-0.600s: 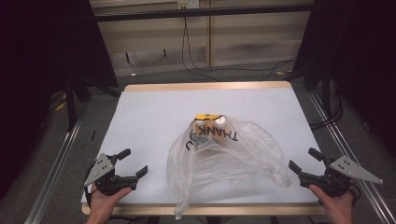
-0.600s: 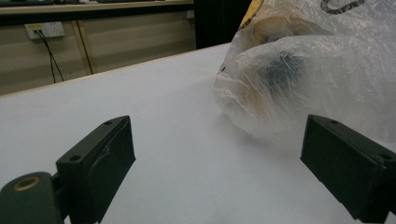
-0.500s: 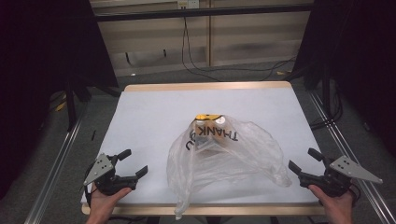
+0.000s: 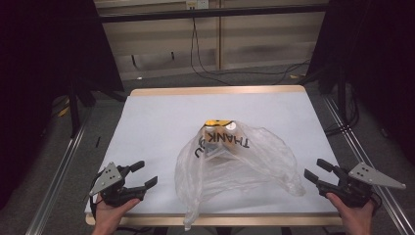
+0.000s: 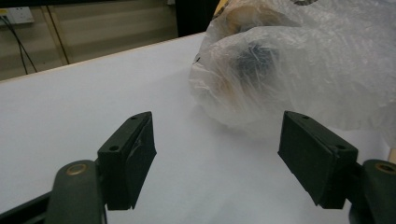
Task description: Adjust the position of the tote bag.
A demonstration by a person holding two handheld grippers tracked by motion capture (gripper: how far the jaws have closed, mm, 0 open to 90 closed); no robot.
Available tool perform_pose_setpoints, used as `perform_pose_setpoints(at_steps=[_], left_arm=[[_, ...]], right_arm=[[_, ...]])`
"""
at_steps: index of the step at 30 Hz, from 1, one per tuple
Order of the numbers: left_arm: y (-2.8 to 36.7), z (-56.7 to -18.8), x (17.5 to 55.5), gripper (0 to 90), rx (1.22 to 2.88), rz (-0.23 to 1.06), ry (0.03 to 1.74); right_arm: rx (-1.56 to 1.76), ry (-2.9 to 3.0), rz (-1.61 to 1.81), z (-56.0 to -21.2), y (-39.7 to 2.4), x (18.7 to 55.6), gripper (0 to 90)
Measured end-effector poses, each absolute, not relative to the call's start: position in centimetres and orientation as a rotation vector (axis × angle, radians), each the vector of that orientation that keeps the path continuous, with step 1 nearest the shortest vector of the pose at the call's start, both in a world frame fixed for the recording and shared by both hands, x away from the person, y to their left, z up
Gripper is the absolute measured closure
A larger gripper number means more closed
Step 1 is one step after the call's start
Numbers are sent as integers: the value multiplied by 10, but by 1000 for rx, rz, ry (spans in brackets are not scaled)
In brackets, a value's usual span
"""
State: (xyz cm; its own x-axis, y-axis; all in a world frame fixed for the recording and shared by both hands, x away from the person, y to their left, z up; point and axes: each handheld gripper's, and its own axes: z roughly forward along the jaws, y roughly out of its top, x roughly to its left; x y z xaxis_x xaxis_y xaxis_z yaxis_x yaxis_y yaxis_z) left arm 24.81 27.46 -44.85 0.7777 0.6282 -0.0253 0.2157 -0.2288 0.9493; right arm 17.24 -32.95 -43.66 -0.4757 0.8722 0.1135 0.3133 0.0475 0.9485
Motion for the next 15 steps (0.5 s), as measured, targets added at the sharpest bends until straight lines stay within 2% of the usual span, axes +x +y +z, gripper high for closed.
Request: perform_pose_setpoints(at_steps=[9,15], left_arm=[[266,-441,237,290,1806,412,589],[254,-436,223,318,1804,359,549]], right_arm=[[1135,1905,1461,-430,-321,163,528],[1109,1904,1486,-423,-320,154,564]])
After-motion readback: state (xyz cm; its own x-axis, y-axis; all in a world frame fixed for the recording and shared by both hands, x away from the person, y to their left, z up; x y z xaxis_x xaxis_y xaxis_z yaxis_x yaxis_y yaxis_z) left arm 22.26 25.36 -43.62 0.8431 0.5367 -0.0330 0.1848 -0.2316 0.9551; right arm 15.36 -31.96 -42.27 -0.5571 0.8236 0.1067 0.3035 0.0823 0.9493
